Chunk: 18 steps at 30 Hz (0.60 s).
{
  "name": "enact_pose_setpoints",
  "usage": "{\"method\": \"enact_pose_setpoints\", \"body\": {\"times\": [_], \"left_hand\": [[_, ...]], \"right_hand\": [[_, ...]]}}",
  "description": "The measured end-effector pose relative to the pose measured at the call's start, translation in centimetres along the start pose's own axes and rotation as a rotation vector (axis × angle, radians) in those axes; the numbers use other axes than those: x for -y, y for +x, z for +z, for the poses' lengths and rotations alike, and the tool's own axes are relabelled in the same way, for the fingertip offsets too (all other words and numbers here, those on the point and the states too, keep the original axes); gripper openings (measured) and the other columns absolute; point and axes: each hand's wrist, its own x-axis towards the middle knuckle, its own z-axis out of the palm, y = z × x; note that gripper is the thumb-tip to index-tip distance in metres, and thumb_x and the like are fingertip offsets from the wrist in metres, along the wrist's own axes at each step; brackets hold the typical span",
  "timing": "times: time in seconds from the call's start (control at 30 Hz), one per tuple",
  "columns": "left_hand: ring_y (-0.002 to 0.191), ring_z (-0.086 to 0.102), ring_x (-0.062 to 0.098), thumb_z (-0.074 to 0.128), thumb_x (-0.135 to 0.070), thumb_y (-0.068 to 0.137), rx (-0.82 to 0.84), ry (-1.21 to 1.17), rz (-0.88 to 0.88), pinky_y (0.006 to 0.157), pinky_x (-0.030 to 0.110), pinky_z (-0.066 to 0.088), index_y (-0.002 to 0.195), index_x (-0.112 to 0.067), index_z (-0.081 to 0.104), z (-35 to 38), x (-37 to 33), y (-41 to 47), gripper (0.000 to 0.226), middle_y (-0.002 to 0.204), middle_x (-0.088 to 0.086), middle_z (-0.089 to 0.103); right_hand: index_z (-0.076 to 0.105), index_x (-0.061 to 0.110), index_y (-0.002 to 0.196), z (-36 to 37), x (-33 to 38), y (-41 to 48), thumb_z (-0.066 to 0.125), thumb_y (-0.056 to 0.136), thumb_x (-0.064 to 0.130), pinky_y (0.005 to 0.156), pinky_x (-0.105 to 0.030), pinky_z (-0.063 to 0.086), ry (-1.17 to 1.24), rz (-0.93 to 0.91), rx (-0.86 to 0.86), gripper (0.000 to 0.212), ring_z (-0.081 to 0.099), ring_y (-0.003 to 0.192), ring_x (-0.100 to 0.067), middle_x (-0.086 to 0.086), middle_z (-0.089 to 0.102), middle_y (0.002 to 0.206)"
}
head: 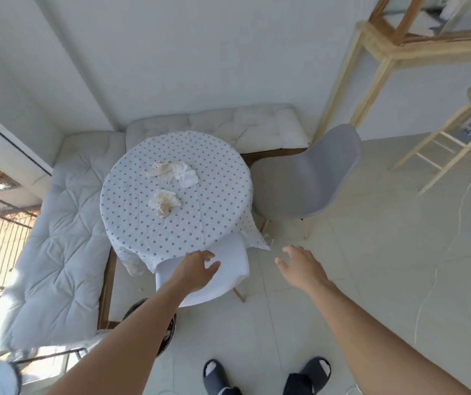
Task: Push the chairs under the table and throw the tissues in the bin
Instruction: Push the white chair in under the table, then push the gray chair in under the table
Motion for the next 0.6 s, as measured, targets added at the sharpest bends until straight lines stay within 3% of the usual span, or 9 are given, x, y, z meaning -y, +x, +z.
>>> {"method": "enact_pose_setpoints", "body": {"times": [0.4, 0.6], "left_hand": [[0.131, 0.062, 0.018, 0.059, -0.046, 0.102, -0.129, -0.048, 0.074, 0.112, 0.034, 0.045, 0.143, -0.019, 0.062, 3.2, -21.3, 0.5, 0.049, 0.144, -0.001, 0.066], [0.130, 0.062, 0.021, 0.058, -0.047, 0.102, -0.114, -0.076, 0.088, 0.110, 0.036, 0.050, 0.145, -0.022, 0.059, 5.0, -29.9, 2.1, 0.050, 0.144, 0.000, 0.064]], "right_hand": [[0.051, 0.019, 0.149, -14.0, -18.0, 1.6, 0.053, 0.100, 0.049, 0.110, -0.047, 0.047, 0.074, -0.011, -0.181, 0.058, 0.048, 0.140, -0.031, -0.008, 0.056, 0.148], [0.048, 0.017, 0.151, -20.1, -24.5, 2.3, 0.052, 0.101, 0.048, 0.110, -0.049, 0.047, 0.075, -0.006, -0.226, 0.060, 0.048, 0.141, -0.032, -0.009, 0.055, 0.149]]}}
